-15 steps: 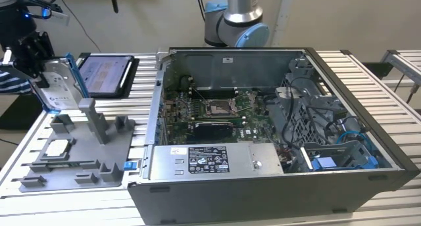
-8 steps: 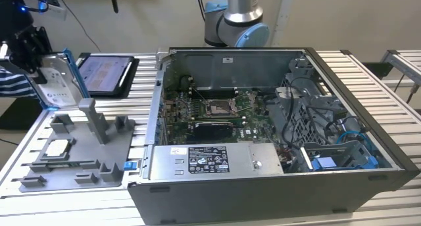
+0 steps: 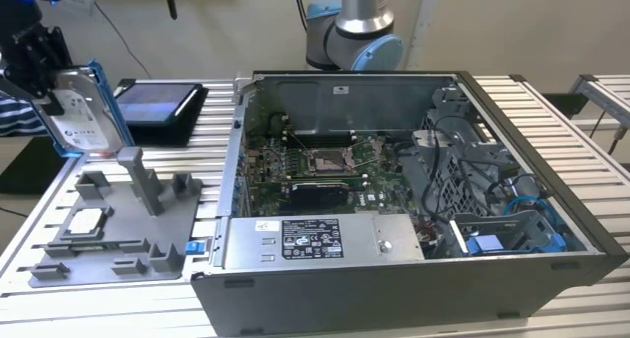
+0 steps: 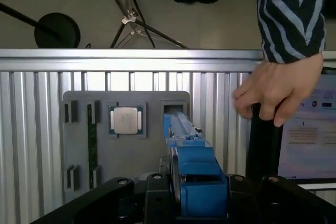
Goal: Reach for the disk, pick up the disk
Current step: 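Pick up the disk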
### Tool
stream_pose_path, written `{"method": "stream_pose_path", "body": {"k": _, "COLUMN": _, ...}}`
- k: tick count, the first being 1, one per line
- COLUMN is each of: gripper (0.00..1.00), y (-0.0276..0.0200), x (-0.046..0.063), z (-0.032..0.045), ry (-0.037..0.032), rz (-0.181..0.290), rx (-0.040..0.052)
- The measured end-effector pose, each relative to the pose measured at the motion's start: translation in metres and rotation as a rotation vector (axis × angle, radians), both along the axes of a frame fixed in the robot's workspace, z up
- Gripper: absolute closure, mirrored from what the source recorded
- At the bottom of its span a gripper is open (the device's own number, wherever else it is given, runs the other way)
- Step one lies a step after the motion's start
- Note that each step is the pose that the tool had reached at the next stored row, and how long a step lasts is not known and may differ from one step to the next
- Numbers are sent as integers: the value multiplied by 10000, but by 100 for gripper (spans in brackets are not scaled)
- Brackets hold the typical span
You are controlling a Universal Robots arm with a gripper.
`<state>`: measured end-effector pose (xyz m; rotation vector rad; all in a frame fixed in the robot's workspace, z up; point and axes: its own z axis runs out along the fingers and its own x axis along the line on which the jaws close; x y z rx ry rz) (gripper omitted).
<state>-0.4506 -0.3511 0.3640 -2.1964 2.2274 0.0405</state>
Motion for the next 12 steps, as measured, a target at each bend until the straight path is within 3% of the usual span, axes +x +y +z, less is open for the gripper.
{"method": "stream_pose_path", "body": {"k": 12, "gripper": 100, "y": 0, "x": 0, "z": 165, "ry": -2, "rz": 0, "rx": 1}}
